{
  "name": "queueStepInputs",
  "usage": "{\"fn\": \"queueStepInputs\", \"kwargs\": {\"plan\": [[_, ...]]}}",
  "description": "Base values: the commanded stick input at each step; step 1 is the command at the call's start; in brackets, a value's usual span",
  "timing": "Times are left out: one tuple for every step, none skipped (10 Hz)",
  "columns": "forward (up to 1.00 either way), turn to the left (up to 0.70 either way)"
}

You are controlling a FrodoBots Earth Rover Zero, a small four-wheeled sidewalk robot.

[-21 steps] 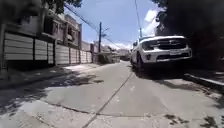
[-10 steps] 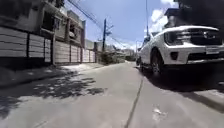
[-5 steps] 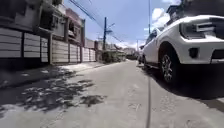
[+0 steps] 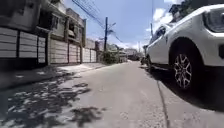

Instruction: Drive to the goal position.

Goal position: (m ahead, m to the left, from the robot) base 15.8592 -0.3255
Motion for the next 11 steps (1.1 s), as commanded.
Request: {"fn": "queueStepInputs", "kwargs": {"plan": [[1.00, 0.02], [1.00, 0.00], [1.00, 0.00], [1.00, 0.00], [1.00, 0.00], [1.00, -0.01], [1.00, -0.04], [1.00, -0.04], [1.00, -0.39], [1.00, -0.40], [1.00, -0.40]]}}
